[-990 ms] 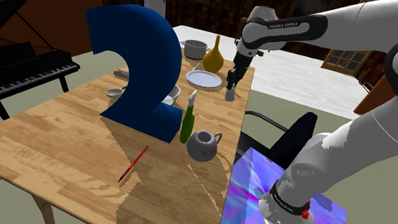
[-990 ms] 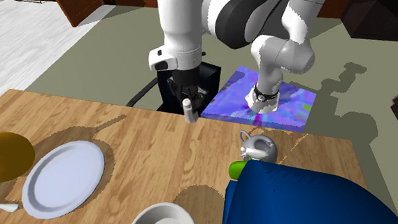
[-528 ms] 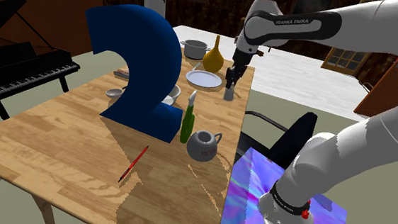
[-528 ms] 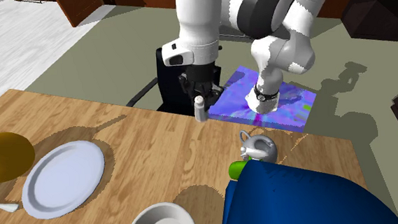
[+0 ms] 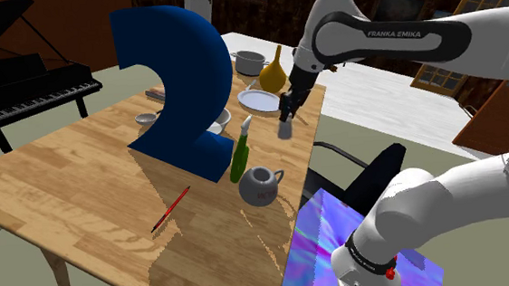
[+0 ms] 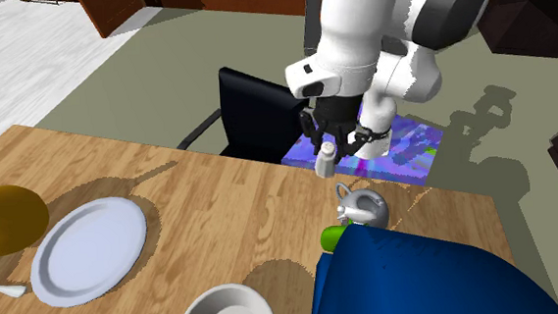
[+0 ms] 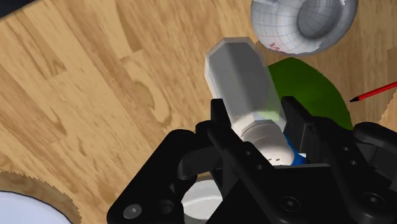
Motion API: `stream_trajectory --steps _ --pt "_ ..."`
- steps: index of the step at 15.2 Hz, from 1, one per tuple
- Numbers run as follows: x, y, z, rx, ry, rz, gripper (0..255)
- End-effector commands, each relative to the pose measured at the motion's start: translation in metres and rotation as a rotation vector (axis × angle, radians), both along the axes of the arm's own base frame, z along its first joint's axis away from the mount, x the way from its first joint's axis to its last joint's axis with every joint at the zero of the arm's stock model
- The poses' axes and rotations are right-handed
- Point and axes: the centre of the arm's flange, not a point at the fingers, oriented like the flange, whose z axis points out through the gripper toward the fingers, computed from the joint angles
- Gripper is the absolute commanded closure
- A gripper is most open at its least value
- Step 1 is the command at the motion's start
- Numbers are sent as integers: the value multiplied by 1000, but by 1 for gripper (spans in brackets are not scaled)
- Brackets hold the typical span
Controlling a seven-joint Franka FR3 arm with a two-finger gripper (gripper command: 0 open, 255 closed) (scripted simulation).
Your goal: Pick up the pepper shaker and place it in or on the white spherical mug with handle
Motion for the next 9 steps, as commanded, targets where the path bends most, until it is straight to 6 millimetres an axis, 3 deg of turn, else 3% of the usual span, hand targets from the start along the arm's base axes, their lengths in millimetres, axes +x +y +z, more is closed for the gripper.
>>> stream_trajectory --steps 1,7,9 --pt "-12 24 0 0 0 -2 255" --pt "-38 99 7 0 0 -2 255" --pt "-40 105 2 0 0 -2 255"
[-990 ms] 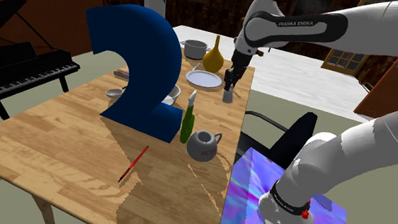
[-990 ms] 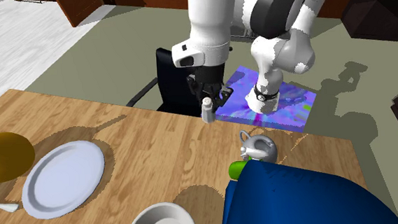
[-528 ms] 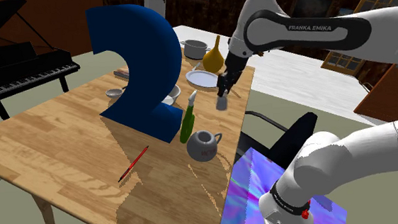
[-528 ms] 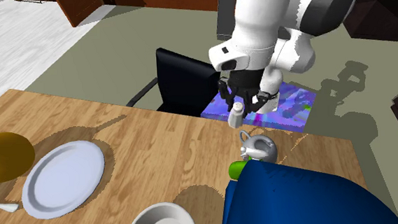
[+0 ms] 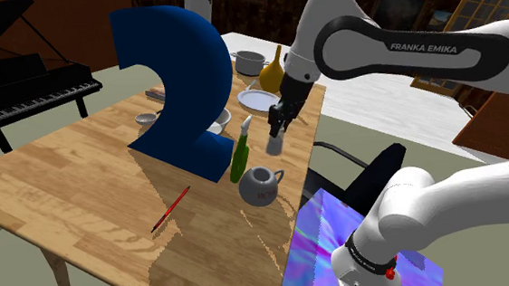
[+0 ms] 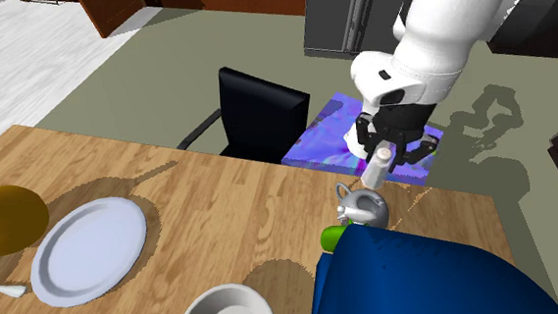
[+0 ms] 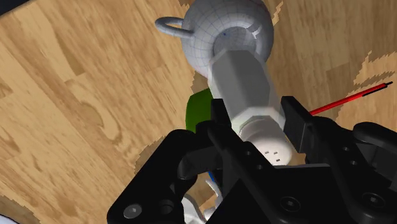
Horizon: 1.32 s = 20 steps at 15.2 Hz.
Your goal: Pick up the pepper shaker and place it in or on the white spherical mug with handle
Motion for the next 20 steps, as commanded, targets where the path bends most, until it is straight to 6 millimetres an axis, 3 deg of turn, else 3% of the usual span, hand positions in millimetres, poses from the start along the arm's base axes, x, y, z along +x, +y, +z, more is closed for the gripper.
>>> stream_trajectory --steps 1,16,20 --pt "-2 5 -7 0 0 -1 255" --pt "-2 5 -89 0 0 -1 255" --pt "-2 5 -89 0 0 -1 255"
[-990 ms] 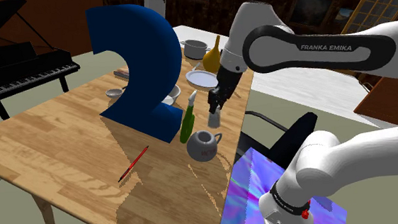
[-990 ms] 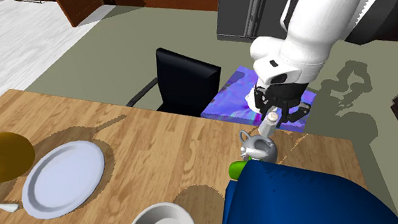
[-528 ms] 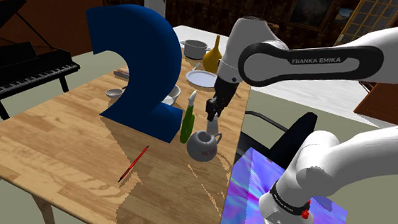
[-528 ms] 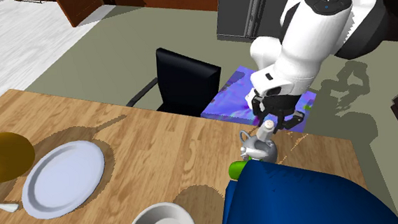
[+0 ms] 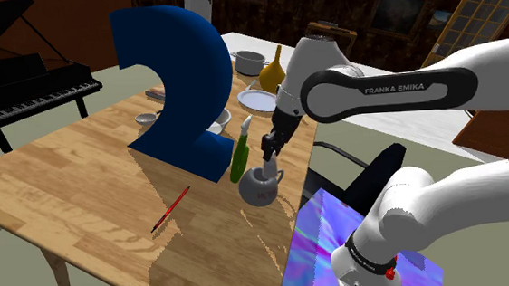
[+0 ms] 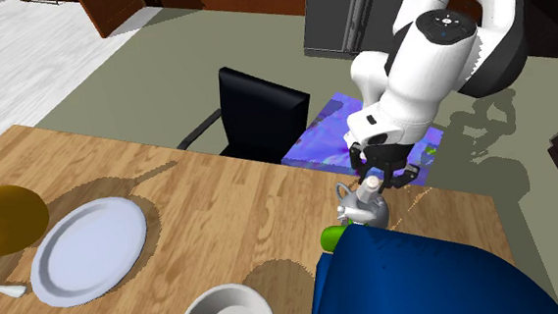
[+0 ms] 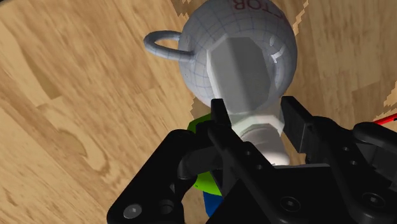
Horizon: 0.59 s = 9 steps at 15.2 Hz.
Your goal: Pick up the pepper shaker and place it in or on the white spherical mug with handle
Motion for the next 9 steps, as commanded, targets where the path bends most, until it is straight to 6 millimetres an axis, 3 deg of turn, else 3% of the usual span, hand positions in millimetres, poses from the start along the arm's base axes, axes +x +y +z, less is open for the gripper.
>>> stream_trajectory --steps 1,4,5,9 --pt "0 0 -3 -1 7 0 255" --pt "0 0 -3 -1 7 0 255" --pt "-1 0 -3 -1 7 0 0" --pt "0 0 -4 -1 7 0 0"
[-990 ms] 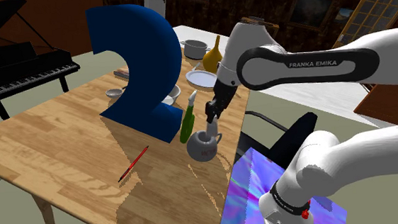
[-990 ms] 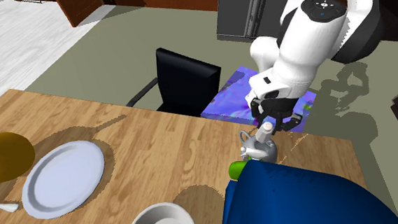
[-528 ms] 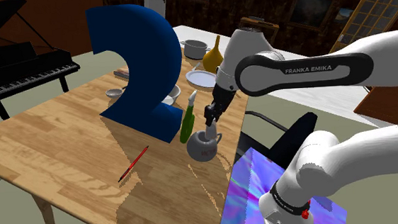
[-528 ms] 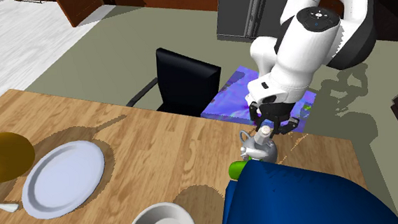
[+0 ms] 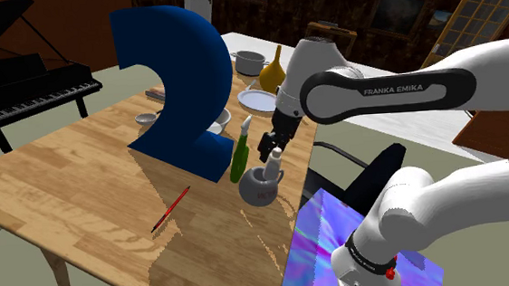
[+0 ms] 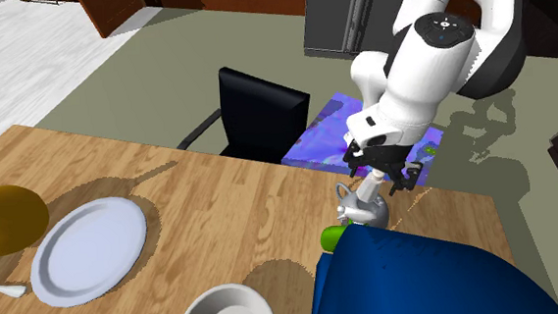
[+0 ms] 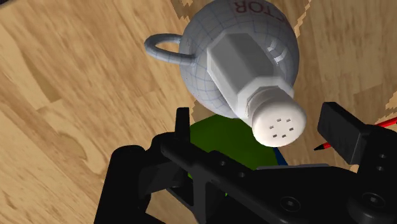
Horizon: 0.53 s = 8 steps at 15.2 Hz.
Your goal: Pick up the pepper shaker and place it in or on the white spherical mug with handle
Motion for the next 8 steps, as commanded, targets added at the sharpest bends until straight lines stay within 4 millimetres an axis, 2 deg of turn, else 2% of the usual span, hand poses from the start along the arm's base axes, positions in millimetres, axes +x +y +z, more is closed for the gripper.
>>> stream_trajectory --steps 1,5,8 --pt "0 1 1 0 0 0 0" --pt "-4 -2 50 0 0 0 0" --pt "-4 -2 50 0 0 0 0"
